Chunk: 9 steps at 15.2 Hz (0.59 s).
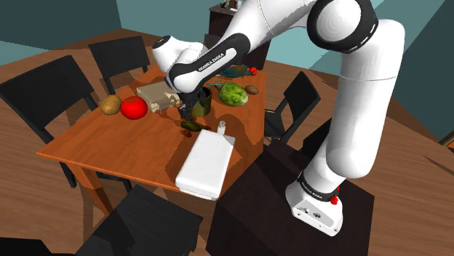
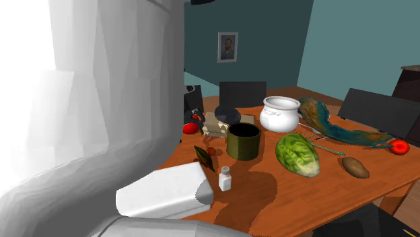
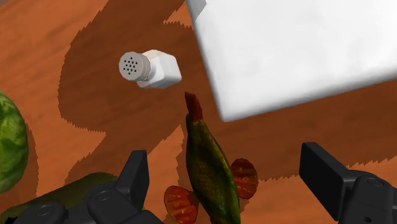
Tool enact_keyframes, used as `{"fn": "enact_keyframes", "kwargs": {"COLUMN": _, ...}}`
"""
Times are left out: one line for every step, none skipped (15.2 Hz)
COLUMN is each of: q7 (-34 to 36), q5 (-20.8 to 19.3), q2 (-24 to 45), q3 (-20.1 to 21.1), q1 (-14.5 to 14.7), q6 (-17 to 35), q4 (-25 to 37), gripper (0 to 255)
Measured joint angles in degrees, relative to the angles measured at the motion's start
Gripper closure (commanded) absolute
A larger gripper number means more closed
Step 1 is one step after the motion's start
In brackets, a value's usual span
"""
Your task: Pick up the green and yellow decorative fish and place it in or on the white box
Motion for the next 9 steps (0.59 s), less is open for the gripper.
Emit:
{"fn": "enact_keyframes", "kwargs": {"q7": 0.57, "q5": -1.31, "q2": 2.77, "q3": -0.39, "q1": 0.56, "q6": -0.39, "q4": 2.33, "gripper": 0}}
{"fn": "enact_keyframes", "kwargs": {"q7": 1.14, "q5": -2.4, "q2": 4.79, "q3": -0.7, "q1": 1.15, "q6": -0.91, "q4": 3.9, "gripper": 0}}
{"fn": "enact_keyframes", "kwargs": {"q7": 1.34, "q5": -3.49, "q2": 6.86, "q3": -1.15, "q1": 1.54, "q6": -1.38, "q4": 5.68, "gripper": 0}}
{"fn": "enact_keyframes", "kwargs": {"q7": 1.82, "q5": -4.71, "q2": 9.92, "q3": -1.7, "q1": 2.13, "q6": -1.57, "q4": 8.18, "gripper": 0}}
{"fn": "enact_keyframes", "kwargs": {"q7": 2.07, "q5": -5.34, "q2": 11.95, "q3": -1.99, "q1": 2.66, "q6": -2.16, "q4": 10.13, "gripper": 0}}
{"fn": "enact_keyframes", "kwargs": {"q7": 2.15, "q5": -5.75, "q2": 13.02, "q3": -2.23, "q1": 2.8, "q6": -2.13, "q4": 10.92, "gripper": 0}}
{"fn": "enact_keyframes", "kwargs": {"q7": 2.32, "q5": -6.06, "q2": 13.57, "q3": -2.4, "q1": 2.81, "q6": -1.75, "q4": 10.95, "gripper": 0}}
{"fn": "enact_keyframes", "kwargs": {"q7": 2.4, "q5": -6.32, "q2": 13.97, "q3": -2.57, "q1": 2.72, "q6": -1.29, "q4": 10.85, "gripper": 0}}
{"fn": "enact_keyframes", "kwargs": {"q7": 2.65, "q5": -6.55, "q2": 14.19, "q3": -2.7, "q1": 2.63, "q6": -0.62, "q4": 10.35, "gripper": 0}}
